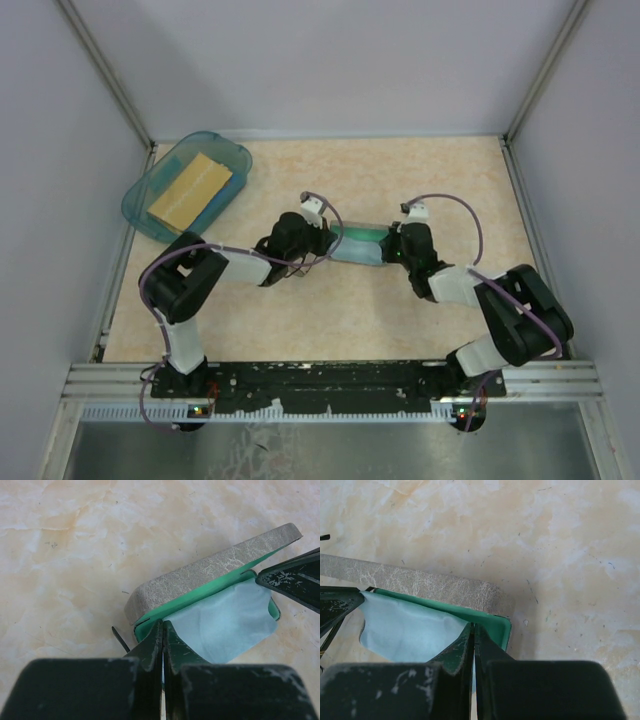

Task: Organize the sunglasses
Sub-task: Place the glasses cleaning cloth in the sunglasses case.

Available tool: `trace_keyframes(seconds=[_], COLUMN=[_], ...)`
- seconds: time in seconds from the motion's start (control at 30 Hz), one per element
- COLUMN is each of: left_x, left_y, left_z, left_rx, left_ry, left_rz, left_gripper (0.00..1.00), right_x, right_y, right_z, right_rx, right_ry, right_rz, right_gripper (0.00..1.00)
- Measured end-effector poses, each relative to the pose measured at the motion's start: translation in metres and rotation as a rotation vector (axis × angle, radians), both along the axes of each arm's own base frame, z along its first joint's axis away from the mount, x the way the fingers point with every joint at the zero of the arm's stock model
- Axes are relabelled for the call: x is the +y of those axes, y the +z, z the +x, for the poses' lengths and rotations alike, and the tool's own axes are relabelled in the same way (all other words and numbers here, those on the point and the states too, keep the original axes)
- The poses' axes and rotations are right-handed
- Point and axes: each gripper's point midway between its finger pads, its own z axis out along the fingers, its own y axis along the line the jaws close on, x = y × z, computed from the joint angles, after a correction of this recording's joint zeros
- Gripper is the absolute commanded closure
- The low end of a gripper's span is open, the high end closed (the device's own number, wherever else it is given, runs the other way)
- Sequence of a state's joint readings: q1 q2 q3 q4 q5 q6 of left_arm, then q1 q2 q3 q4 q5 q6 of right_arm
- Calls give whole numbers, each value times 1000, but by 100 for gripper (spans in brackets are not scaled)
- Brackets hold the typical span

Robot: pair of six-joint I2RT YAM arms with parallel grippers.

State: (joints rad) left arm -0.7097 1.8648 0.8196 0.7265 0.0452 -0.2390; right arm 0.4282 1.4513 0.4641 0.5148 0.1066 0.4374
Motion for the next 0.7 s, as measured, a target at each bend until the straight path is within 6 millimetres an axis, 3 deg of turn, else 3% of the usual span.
trace_keyframes(seconds=[0.33,0.7], left_x=[0,1], left_y=[-3,-6], left_z=[0,2], left_rx=[8,14], left_ry=[1,4], left_rz=[1,1], left_gripper=[100,100], right_x=[1,1], right_y=[8,5], right_z=[8,7], right_rx=[-28,-18], right_ry=[-7,-4], right_rz=[13,10], right_gripper=[100,100])
